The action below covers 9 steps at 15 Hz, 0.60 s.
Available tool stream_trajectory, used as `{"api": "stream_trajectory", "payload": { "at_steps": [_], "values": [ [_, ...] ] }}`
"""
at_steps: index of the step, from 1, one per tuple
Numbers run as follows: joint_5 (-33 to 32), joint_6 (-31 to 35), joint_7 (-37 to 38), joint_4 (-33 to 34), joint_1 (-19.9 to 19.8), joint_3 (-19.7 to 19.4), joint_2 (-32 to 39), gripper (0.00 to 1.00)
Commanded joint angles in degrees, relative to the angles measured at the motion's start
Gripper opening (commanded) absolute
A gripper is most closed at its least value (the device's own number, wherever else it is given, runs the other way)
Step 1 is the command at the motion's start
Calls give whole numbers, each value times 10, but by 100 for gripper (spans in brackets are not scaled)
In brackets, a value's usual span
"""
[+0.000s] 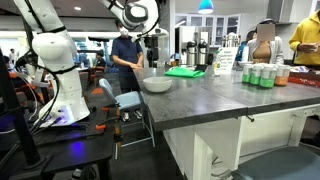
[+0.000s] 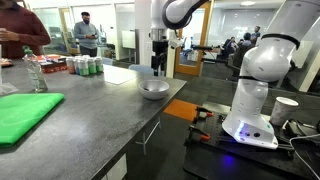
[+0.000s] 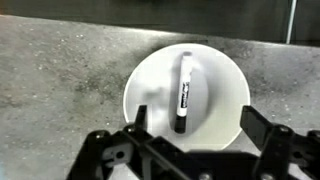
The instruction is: Put the marker in the bowl onto the table
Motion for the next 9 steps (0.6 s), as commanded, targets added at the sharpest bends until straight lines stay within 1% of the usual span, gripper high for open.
{"api": "stream_trajectory", "payload": {
  "at_steps": [1,3,5,7,9],
  "values": [
    [4,57,9,17,-1,1,65,100],
    [12,89,0,25,1,-2,103,100],
    [6,114,8,36,-1,-1,139,100],
    [2,126,15,47,-2,-3,166,100],
    [12,130,0,56,-3,-8,186,100]
  ]
}}
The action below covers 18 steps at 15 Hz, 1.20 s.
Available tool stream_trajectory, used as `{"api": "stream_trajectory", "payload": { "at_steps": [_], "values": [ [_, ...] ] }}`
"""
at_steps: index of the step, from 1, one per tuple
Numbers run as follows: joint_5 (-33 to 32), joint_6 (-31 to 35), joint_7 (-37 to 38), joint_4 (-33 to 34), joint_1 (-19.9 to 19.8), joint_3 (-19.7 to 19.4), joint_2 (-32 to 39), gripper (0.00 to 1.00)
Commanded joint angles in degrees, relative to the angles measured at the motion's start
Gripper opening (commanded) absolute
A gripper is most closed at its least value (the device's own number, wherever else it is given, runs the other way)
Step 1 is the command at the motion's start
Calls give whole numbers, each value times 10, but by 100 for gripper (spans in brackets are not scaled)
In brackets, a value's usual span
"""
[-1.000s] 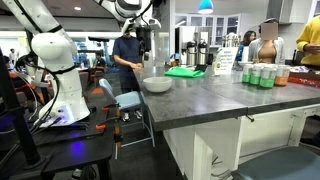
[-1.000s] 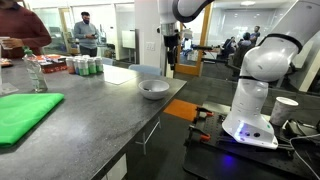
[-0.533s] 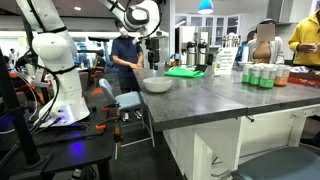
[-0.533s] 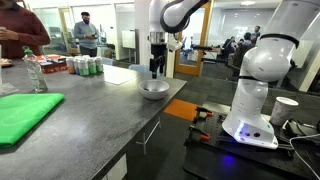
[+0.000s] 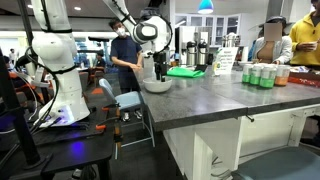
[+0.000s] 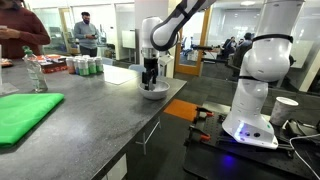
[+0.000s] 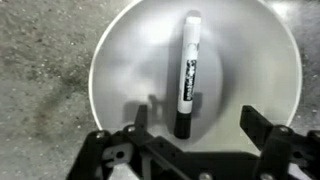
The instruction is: Put the marker in the bowl onto the table
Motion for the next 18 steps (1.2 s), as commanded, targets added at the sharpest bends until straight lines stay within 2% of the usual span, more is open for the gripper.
{"api": "stream_trajectory", "payload": {
  "at_steps": [1,4,7,9,12,16,17,18],
  "values": [
    [8,6,-1,22,-3,-6,34,100],
    [18,4,-3,32,-5,-7,53,100],
    [20,4,-6,37,-6,-6,65,87],
    [20,5,-7,39,-6,-6,71,63],
    [21,6,-5,41,-7,-7,76,37],
    [16,8,0,41,-8,-10,73,7],
    [17,3,0,42,-9,-10,70,1],
    [16,2,2,41,-9,-11,68,1]
  ]
}}
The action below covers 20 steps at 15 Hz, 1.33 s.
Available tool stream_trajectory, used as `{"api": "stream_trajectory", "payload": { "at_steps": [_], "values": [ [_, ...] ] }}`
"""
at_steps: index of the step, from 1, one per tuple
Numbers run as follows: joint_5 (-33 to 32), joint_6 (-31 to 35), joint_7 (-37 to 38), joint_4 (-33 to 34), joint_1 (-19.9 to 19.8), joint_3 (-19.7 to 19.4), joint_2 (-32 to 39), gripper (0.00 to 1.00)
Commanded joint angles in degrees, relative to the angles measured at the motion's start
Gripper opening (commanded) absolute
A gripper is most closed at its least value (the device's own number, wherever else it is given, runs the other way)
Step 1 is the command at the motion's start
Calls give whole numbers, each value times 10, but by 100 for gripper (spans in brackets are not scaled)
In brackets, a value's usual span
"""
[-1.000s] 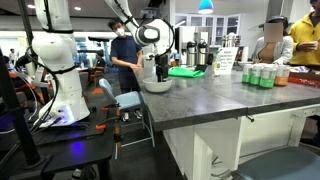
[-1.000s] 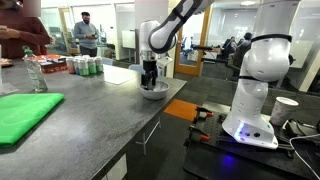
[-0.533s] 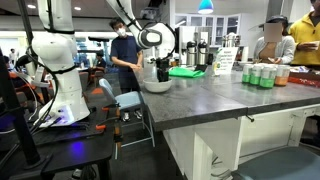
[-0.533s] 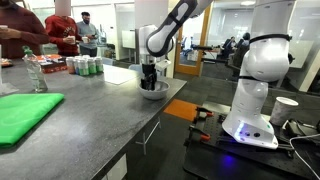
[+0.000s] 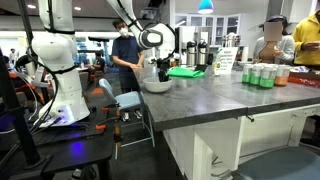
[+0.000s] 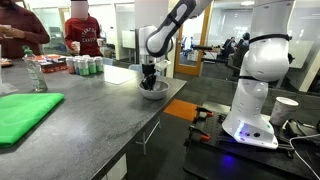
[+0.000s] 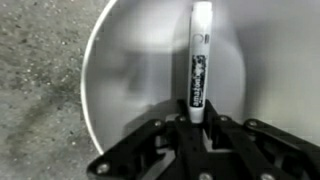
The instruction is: Put the marker in the bowl onto the table
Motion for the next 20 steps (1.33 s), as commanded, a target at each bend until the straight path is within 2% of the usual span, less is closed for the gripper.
{"api": "stream_trajectory", "payload": {
  "at_steps": [1,4,7,10,14,17,20],
  "values": [
    [9,-5,1,2,0,-3,-9,5],
    [-4,-46,16,9,3,-5,-26,5],
    [-19,-121,22,25,8,-2,-57,5],
    [-38,-155,-1,47,16,10,-91,5],
    [-72,-140,-78,112,31,27,-69,5],
    [-107,-116,-140,172,38,34,-16,5],
    [-105,-82,-220,241,43,45,54,5]
  ]
}}
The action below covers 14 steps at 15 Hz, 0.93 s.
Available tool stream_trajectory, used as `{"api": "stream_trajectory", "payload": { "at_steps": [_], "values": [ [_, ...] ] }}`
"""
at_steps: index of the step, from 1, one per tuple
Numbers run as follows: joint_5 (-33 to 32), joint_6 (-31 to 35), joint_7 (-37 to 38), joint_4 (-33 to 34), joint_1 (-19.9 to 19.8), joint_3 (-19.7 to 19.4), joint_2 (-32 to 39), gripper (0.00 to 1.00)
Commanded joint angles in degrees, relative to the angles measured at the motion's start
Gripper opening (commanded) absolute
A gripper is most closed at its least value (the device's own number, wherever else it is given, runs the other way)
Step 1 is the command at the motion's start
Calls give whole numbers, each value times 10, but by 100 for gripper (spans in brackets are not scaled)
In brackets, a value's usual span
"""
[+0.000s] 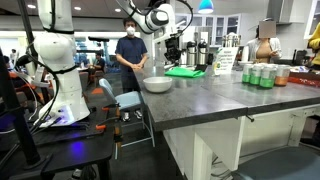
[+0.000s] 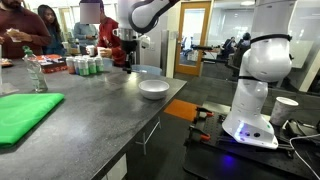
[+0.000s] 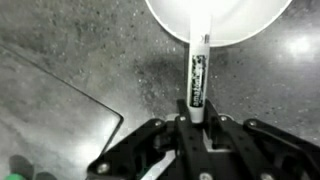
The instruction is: Put the marker in the bowl onto the table
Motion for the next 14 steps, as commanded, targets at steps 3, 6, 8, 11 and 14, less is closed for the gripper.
{"api": "stream_trajectory", "payload": {
  "at_steps": [3,6,8,11,14],
  "values": [
    [10,25,-159,137,0,34,135,5],
    [9,16,-246,198,-7,60,204,5],
    [8,17,-279,224,-9,70,239,5],
    [1,-4,-300,244,-6,74,275,5],
    [-4,-14,-308,245,-4,72,291,5]
  ]
}}
